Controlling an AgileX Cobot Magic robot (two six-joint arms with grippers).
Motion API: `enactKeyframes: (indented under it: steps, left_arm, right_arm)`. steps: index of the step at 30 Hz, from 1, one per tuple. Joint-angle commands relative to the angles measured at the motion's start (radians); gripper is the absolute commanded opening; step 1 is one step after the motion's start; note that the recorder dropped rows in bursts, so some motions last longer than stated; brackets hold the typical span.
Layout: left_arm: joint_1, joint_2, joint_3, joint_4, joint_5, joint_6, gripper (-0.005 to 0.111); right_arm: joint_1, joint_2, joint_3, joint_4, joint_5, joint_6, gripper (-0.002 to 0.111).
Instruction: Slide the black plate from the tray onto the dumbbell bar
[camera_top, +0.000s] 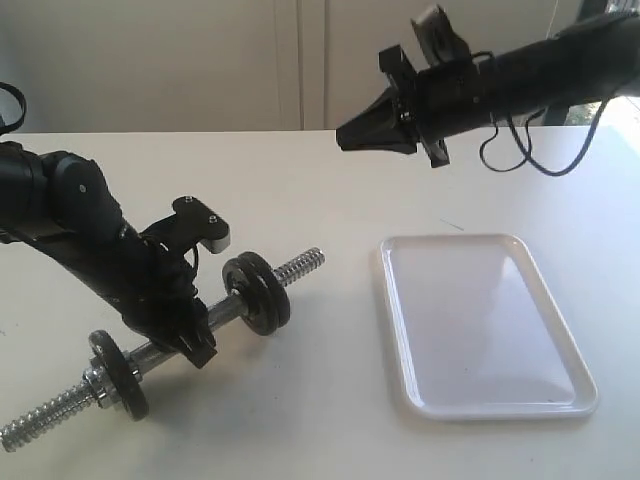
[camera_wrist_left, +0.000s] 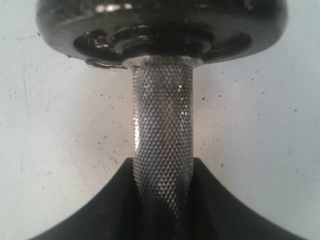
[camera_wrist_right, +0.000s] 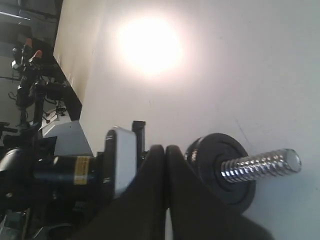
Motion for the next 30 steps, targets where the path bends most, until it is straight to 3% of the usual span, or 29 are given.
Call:
enactKeyframes:
  steps: [1,9,13,21,30]
  left_arm:
    - [-0.004,-0.063,-0.038,-0.091,-0.063,-0.001,0.000]
    - [-0.004,-0.033,-0.038,-0.096,-0.062,-0.001,0.000]
    - [-0.004,-0.014,-0.038,-0.098,-0.062,-0.001,0.000]
    - [-0.004,-0.014,-0.038,-0.098,-0.059,-0.001,0.000]
    - [-0.004,-0.014,-0.038,-0.094,-0.034,0.001,0.000]
  right_arm:
    - [-0.005,-0.129,-0.009,0.016,0.013,-0.053,0.000]
    - [-0.002,-0.418,0.022,0.013,-0.002,-0.073,0.000]
    - [-0.002,-0.581,0.076,-0.106,-0.046,-0.087,0.000]
    - [-0.002,-0.915,0.375,-0.546,-0.453,0.072,0.000]
    - [-0.002,-1.109,0.658,-0.525,-0.655,0.072,0.000]
